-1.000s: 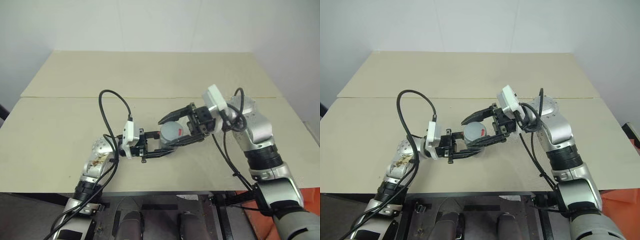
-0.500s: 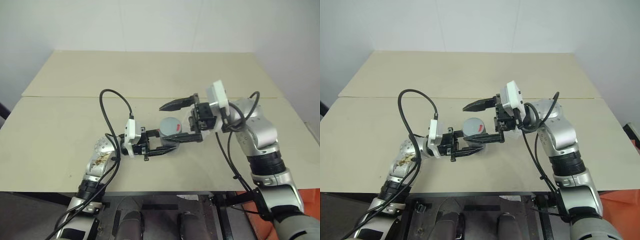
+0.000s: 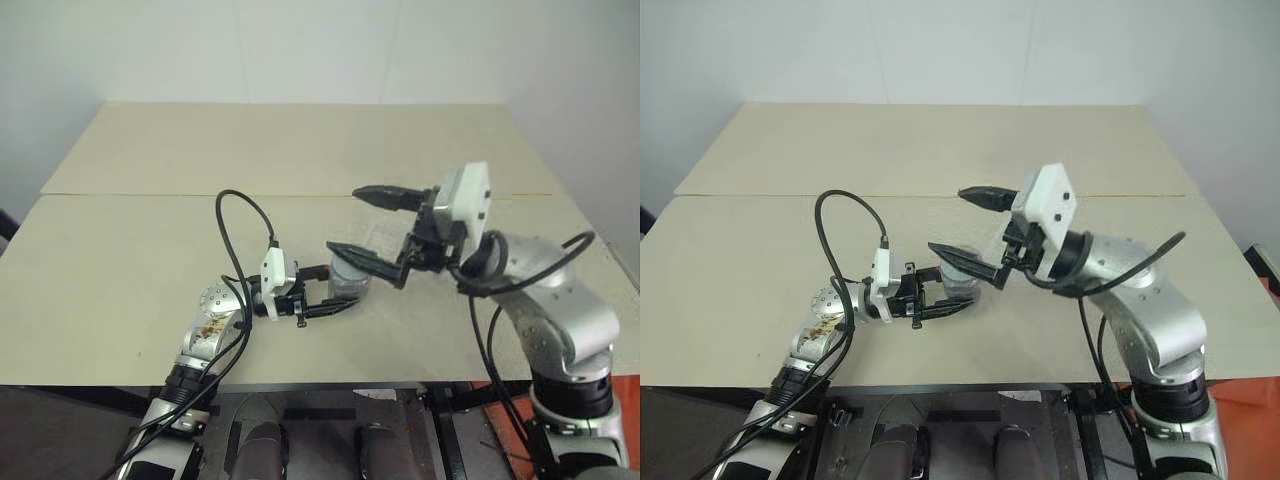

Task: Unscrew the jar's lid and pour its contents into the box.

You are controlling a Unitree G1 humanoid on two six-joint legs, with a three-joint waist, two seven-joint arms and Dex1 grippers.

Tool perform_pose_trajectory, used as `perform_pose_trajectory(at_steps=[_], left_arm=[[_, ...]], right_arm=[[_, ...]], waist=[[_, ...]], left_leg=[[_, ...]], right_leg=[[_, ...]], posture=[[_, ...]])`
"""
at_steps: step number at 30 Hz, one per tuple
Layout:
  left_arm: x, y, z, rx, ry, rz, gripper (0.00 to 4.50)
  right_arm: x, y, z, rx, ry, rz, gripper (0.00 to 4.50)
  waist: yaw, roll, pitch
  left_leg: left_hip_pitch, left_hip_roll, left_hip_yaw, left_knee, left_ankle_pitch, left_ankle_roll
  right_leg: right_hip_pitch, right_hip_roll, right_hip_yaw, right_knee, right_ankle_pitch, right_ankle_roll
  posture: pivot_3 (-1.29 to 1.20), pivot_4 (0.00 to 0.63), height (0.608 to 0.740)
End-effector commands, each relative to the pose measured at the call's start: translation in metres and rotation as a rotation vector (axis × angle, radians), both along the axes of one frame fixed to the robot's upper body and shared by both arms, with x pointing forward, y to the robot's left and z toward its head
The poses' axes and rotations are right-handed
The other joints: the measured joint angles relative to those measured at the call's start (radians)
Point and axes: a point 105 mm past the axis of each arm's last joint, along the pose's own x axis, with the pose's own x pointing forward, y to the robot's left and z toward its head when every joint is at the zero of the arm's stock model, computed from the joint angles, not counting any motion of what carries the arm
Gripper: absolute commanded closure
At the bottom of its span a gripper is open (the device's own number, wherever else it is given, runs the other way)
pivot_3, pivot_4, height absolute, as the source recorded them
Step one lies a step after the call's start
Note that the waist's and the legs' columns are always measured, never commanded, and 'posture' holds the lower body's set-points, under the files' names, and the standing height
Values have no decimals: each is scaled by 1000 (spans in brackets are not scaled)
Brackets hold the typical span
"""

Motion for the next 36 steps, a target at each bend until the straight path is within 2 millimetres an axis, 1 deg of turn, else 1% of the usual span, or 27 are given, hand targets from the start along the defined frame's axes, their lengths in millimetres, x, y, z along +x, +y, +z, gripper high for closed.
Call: perform_pose_trajectory(at_steps=[1,6,10,19,24,30,36], left_arm=[[4,-2,10,-16,-52,7,2342],[16,-3,11,-12,-76,59,2342],[23,-2,13,-24,-90,103,2342],[19,0,16,-39,-99,94,2342],[19,1,16,-40,-98,99,2342],[18,5,14,-47,-86,103,2342],[17,7,16,-81,-63,93,2342]], right_arm=[[-8,1,10,27,-32,-26,116],[-9,5,9,17,-14,-43,116],[-6,9,-1,-6,7,-60,116],[11,15,-17,-12,60,-109,116],[18,14,-20,-8,59,-146,116],[16,10,-18,15,62,-145,116],[16,5,-21,7,58,-172,116]], waist=[[0,0,0],[0,0,0],[-1,0,0],[-2,0,0],[-2,0,0],[-2,0,0],[-2,0,0]], left_leg=[[0,0,0,0,0,0],[0,0,0,0,0,0],[0,0,0,0,0,0],[0,0,1,0,0,0],[0,0,1,0,0,0],[0,0,1,0,0,0],[0,0,0,0,0,0]], right_leg=[[0,0,0,0,0,0],[0,0,0,0,0,0],[0,0,0,0,0,0],[0,0,0,0,0,0],[0,1,0,0,0,0],[0,1,0,0,0,0],[0,0,0,0,0,0]], posture=[[0,150,740],[0,150,740],[0,150,740],[0,150,740],[0,150,740],[0,150,740],[0,150,740]])
